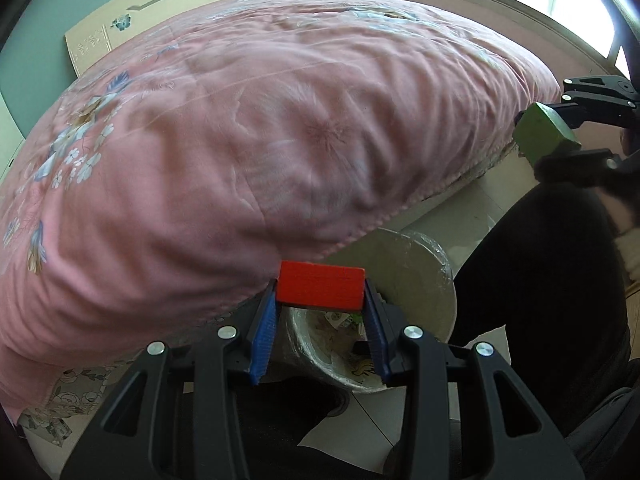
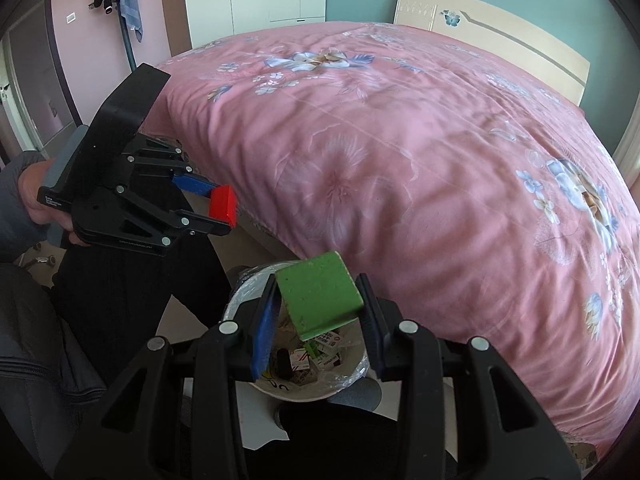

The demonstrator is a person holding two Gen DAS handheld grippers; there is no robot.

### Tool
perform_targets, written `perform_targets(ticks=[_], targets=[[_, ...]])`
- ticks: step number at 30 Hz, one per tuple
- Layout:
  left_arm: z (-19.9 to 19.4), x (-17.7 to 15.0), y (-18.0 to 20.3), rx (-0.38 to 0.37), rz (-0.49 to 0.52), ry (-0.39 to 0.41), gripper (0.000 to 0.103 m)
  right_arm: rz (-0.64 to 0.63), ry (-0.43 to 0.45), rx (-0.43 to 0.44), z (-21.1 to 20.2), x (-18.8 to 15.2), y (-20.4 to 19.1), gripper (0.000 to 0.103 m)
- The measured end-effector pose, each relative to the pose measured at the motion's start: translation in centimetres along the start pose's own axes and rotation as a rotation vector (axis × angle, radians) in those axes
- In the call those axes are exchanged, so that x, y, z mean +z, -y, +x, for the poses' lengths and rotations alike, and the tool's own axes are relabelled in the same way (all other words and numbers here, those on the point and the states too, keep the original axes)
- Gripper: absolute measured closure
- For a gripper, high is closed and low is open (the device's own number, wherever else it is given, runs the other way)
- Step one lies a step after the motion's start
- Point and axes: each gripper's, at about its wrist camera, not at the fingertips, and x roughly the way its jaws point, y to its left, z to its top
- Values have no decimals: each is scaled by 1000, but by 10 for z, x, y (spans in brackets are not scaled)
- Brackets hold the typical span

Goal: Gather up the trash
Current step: 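Carry the red block with the left gripper while the right carries the green cube over the bin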

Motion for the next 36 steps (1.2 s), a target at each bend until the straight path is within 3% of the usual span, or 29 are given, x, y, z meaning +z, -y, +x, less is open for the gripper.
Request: perform_targets(ticks=[12,36], targets=[[49,-26,22,-54,-13,-99,60,42,-70,80,47,-18,-15,64],[124,-32,19,-81,-23,-247,60,80,-238,134,132,-30,-19,64]])
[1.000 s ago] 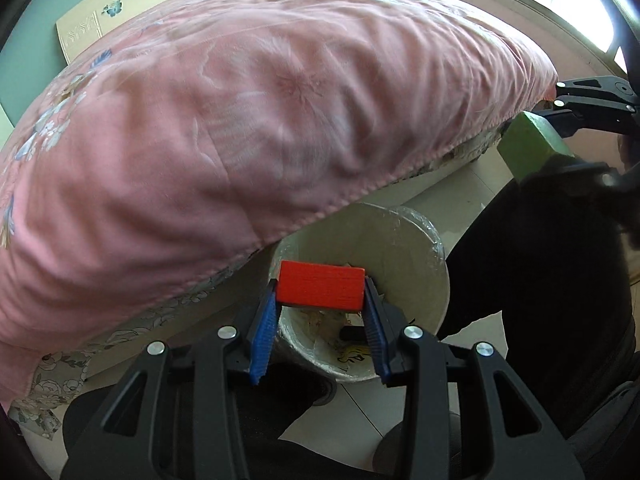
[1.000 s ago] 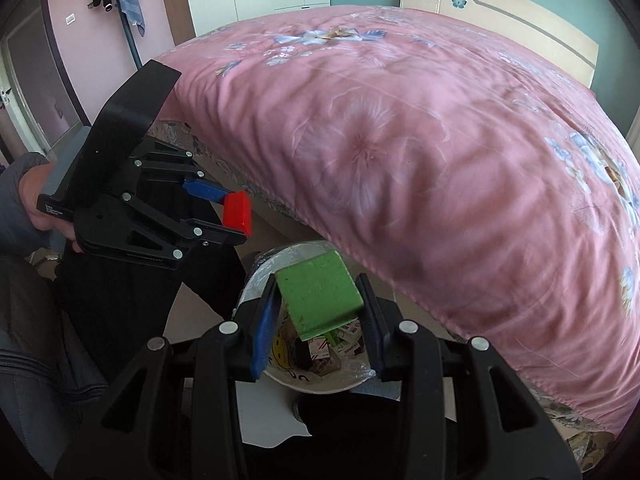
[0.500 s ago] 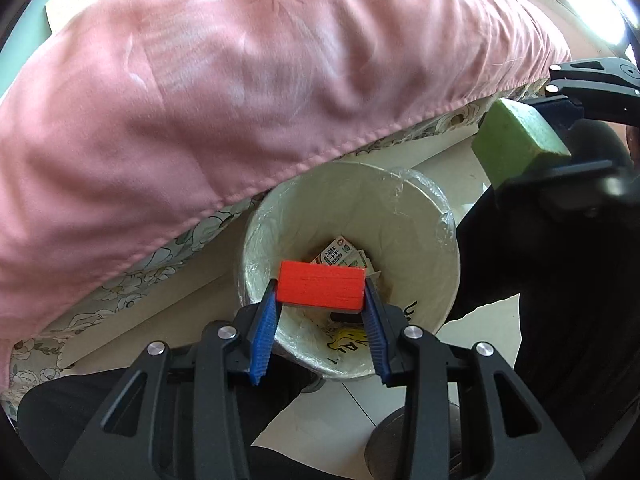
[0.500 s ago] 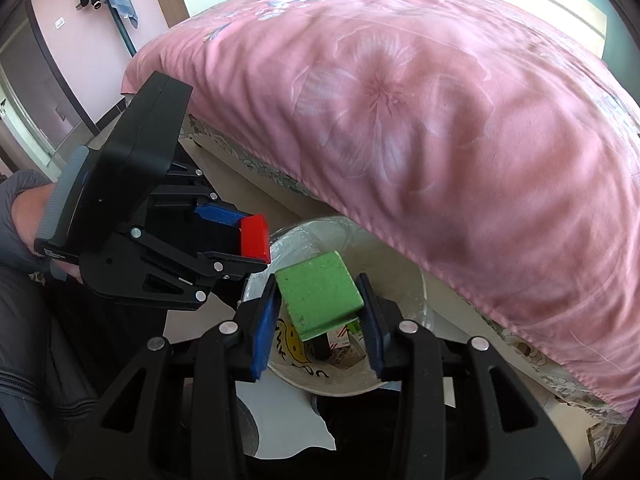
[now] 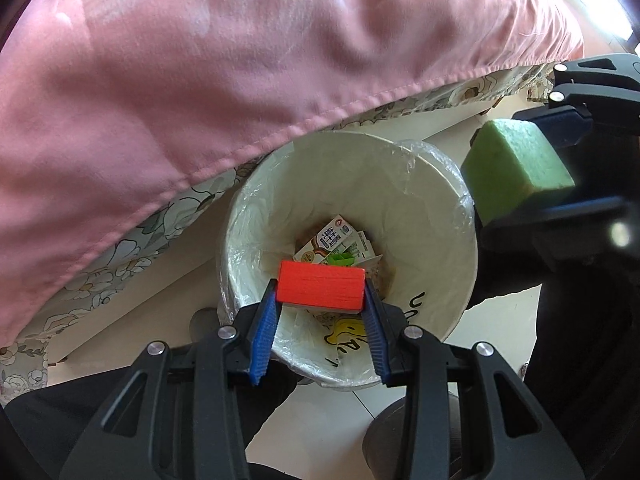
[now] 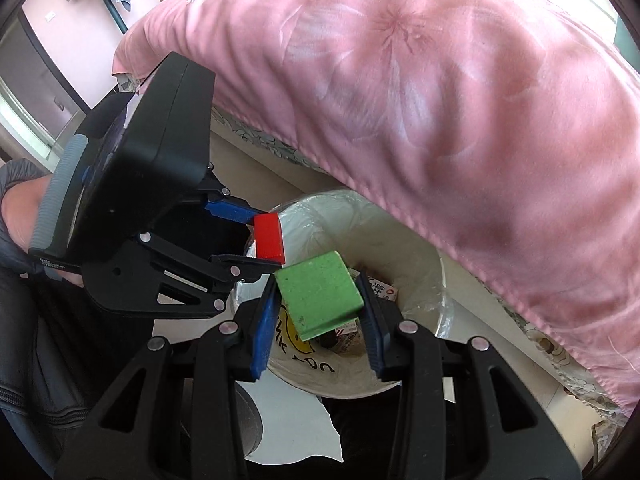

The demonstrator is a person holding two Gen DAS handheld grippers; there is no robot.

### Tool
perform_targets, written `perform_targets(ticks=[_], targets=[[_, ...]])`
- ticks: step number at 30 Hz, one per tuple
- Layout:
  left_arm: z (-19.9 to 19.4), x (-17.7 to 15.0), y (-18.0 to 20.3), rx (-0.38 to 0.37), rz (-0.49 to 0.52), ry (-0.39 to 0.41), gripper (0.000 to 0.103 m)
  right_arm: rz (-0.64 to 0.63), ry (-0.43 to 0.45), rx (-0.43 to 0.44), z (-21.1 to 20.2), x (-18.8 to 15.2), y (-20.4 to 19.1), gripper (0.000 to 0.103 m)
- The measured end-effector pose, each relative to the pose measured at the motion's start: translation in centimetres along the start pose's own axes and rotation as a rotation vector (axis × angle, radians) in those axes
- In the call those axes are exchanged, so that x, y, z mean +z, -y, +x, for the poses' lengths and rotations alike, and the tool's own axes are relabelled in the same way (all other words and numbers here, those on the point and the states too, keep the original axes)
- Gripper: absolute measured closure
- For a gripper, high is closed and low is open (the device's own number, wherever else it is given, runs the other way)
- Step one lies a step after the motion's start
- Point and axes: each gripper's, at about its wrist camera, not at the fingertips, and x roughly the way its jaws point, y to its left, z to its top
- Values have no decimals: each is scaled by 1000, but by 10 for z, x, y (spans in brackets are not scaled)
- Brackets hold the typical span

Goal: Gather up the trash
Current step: 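Carry the red block with the left gripper while the right carries the green cube over the bin, then open the left gripper over the bin while the right gripper opens, dropping both blocks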

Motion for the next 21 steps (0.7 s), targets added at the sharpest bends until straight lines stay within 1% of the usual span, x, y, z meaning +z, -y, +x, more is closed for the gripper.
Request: perform_targets(ticks=[4,10,12,14,21], targets=[[11,2,0,12,7,-21,60,8,-14,5,8,5,0,64],[23,2,-3,5,2,-55,60,18,-44,17,22,10,3,64],[27,3,-3,6,1,-63,60,19,-56,6,28,12,4,64],[30,3,-2,3,2,-69,60,16,-66,20,32,12,3,64],[35,8,-4,-4,2,-83,60,29,-78,23,41,13,4,64]])
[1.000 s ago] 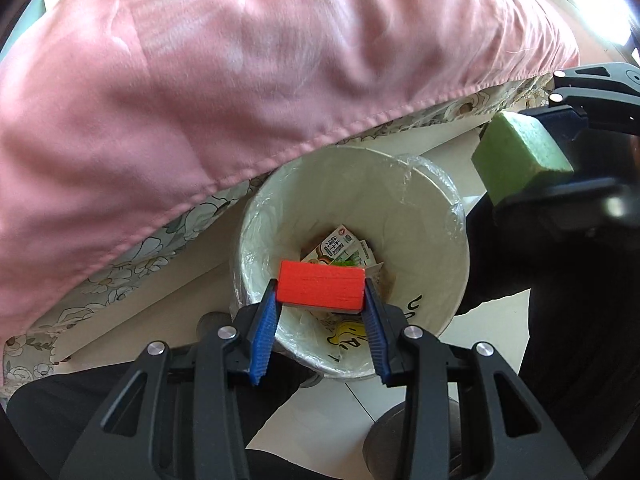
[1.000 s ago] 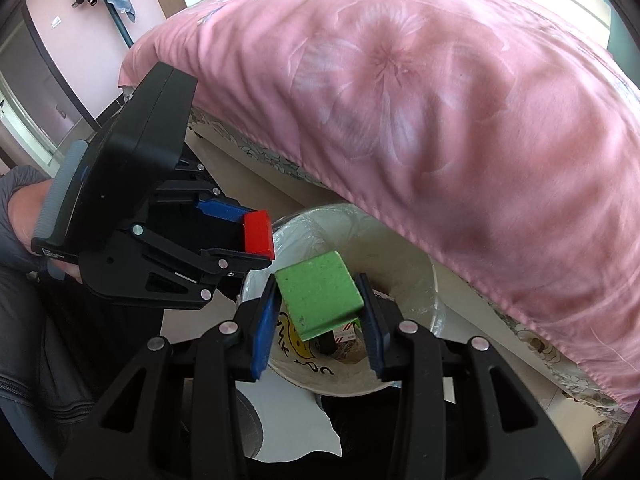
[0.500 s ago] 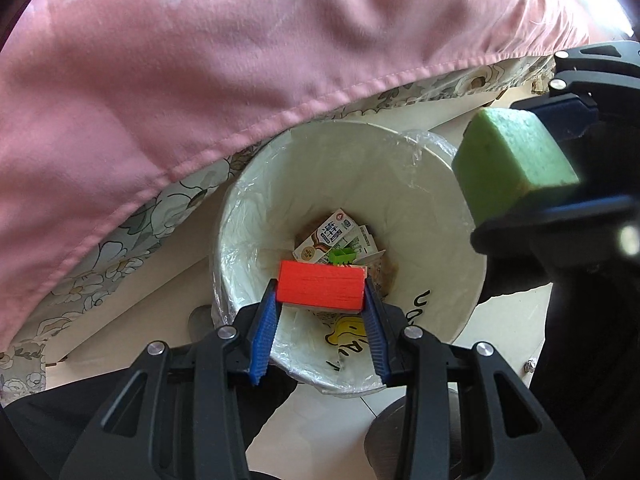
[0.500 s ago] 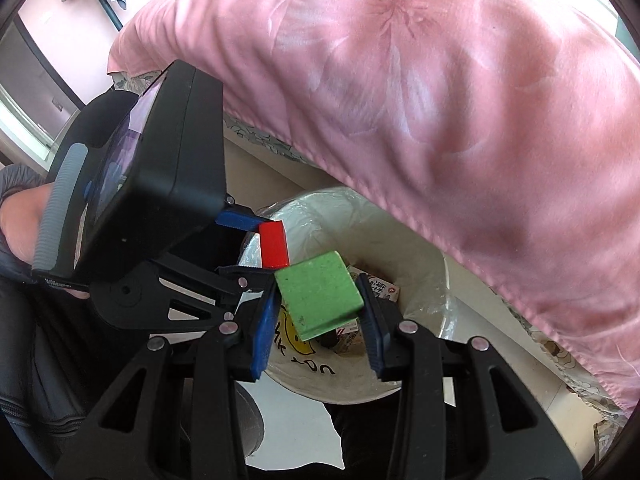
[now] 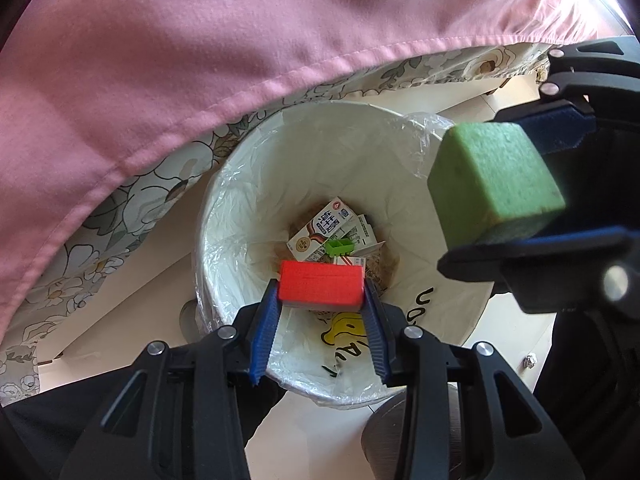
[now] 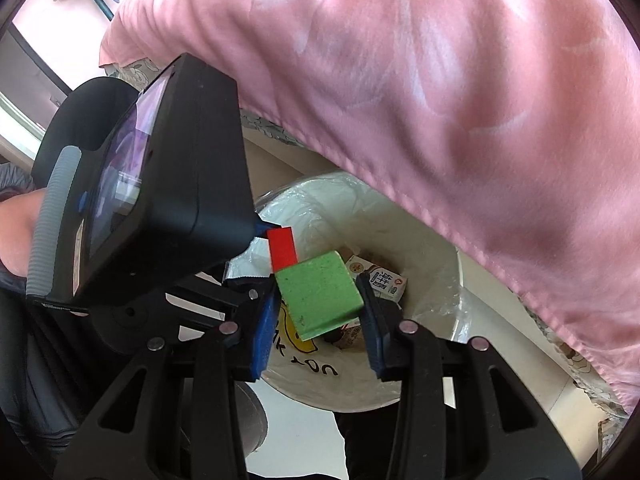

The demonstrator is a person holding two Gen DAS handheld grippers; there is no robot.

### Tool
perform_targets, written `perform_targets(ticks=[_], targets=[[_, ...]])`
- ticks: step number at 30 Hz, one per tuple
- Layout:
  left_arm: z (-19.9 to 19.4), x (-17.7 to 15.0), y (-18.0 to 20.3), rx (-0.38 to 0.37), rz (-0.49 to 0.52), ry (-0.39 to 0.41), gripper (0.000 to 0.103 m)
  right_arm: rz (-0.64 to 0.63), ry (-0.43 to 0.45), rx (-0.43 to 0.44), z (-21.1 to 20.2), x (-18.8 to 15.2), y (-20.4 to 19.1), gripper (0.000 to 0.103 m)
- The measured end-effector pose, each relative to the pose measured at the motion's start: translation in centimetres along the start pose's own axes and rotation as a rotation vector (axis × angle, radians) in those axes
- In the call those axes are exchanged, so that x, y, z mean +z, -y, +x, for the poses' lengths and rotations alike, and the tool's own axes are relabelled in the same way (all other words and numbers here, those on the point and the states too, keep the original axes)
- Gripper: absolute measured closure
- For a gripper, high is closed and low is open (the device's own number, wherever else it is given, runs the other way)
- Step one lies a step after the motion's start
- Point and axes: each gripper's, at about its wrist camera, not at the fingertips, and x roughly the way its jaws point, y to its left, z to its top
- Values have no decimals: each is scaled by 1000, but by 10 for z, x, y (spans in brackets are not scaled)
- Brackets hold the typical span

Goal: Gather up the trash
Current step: 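Open the left gripper over the bin while the right gripper opens, dropping both blocks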

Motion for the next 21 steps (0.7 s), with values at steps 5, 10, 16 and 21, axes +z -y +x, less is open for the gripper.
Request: perform_targets(ticks=[5,10,16,21], targets=[[7,2,5,-17,2,-3,56,22,8,0,-1,0,6,55],[6,2,3,-25,-7,4,33,48,29,-8,-7,0,19,26],[6,2,5,-19,-4,3,18,49,22,-26,-5,2,23,18],[3,3,5,-15,-14,7,16,43,13,-34,-5,0,20,15]])
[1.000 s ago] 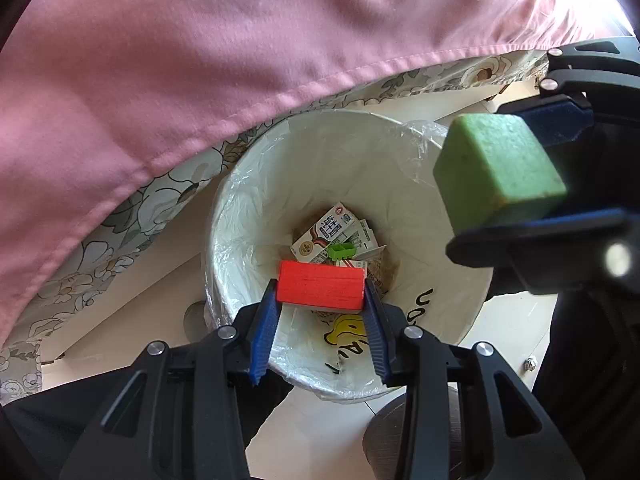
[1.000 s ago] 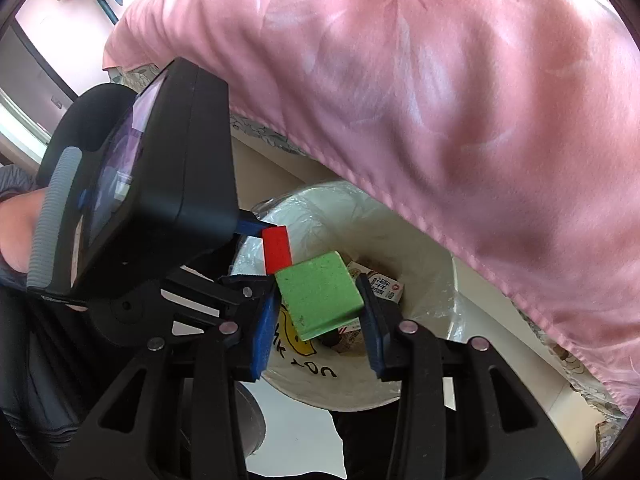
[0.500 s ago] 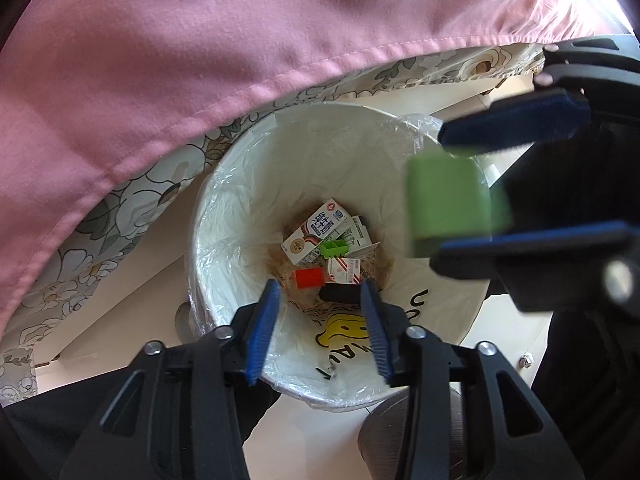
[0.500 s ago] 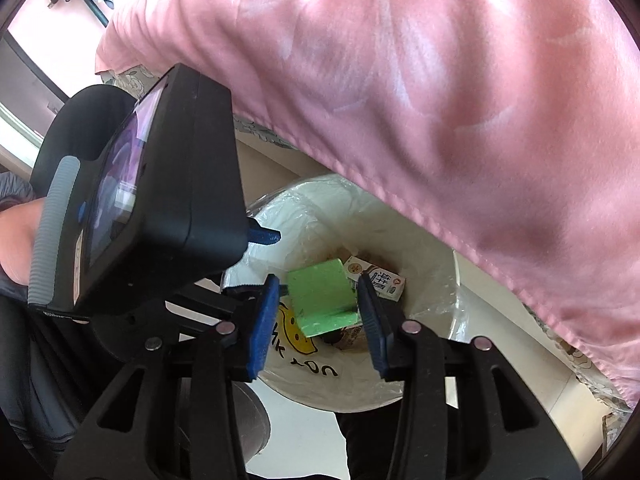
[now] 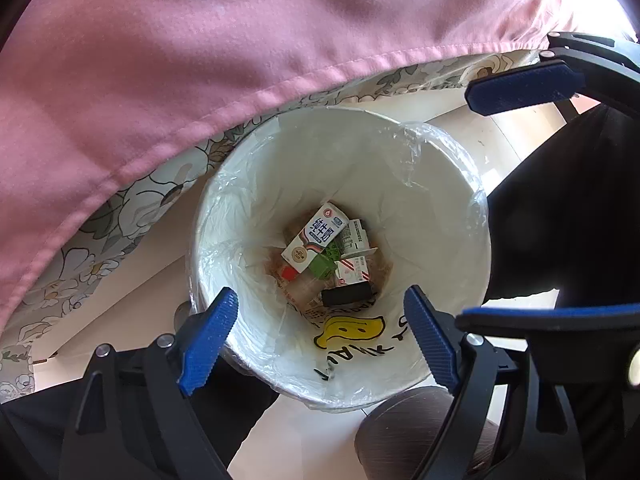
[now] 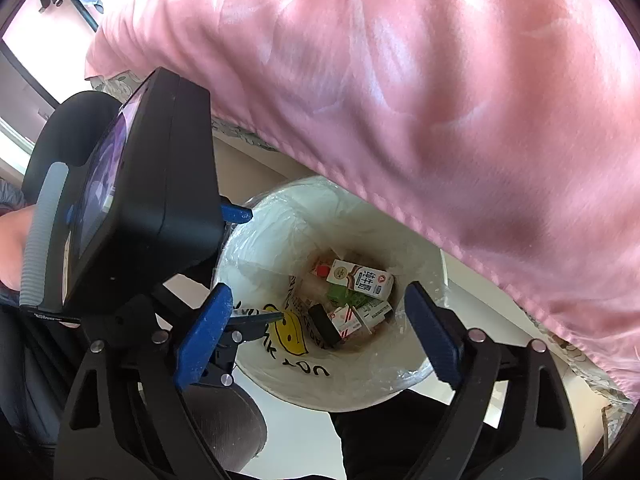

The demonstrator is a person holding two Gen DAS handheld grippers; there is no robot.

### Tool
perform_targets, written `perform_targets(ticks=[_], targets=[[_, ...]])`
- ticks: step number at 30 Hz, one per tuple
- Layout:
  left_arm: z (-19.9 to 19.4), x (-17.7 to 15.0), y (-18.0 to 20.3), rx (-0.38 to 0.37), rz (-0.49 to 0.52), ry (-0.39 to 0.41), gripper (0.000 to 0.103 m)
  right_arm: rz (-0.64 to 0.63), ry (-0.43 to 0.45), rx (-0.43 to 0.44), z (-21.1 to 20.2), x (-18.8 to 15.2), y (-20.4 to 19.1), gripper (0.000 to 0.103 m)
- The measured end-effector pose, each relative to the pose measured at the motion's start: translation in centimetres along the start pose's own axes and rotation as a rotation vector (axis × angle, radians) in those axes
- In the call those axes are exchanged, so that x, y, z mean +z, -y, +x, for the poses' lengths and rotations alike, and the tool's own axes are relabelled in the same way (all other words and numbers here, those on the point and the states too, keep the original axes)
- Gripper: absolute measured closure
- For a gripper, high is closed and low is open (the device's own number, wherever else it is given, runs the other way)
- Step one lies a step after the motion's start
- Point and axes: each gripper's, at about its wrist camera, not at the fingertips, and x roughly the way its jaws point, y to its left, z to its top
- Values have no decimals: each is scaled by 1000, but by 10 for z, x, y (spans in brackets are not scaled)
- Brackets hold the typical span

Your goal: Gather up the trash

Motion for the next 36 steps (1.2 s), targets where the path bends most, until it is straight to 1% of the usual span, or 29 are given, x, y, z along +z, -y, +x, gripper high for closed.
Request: perform_targets(ticks=[6,14,20,25,30,36], targets=[[-1,-1,-2,3,-9,2,15,1,-1,-9,4,-4,-4,13],[-3,-1,-2,7,-9,9,15,1,4,-18,6,-6,-3,13],[-17,-3,0,33,-17,42,15,14,30,-40,1,-8,-3,13],[-47,-7,0,80,-58,99,15,62,88,-87,-22,-12,-5,13],[-85,-10,-8,112,-127,167,15,108,172,-135,-57,-17,-9,13],[-124,-10,-11,151,-178,247,13,165,264,-181,-101,-18,-11,13]])
